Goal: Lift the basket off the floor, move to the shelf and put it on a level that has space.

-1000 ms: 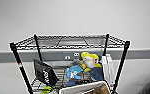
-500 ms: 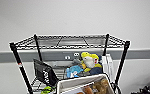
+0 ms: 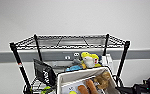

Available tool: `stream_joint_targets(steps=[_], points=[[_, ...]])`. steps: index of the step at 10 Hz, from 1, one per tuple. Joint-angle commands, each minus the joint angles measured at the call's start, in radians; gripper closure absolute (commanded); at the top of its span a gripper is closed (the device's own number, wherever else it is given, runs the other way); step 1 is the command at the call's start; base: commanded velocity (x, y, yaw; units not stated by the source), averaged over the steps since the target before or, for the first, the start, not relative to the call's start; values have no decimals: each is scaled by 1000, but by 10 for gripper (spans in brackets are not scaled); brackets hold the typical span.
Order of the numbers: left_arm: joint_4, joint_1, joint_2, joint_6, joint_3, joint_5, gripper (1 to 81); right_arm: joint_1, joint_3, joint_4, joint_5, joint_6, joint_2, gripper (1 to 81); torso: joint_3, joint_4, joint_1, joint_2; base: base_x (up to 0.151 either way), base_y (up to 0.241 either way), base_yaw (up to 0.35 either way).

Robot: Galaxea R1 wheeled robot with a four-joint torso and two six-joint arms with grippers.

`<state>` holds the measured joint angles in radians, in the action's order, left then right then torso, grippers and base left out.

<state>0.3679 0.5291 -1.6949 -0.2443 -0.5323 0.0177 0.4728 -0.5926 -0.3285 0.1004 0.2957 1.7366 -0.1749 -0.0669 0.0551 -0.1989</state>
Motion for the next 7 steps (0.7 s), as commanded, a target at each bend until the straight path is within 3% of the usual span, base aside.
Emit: stream_joint_targets(steps=[1,4,7], points=[[-40,-218,72,-43,161,-59,811,-194,103,-18,-39,105,-29,811,0,0,0,0,0,0,0],[-40,-303,116,-104,202,-51,811,-265,143,-18,-41,154,-55,811,0,0,0,0,0,0,0],[-40,-436,116,-208,207,-21,811,-390,160,-18,-90,232,-99,811,0,0,0,0,0,0,0]])
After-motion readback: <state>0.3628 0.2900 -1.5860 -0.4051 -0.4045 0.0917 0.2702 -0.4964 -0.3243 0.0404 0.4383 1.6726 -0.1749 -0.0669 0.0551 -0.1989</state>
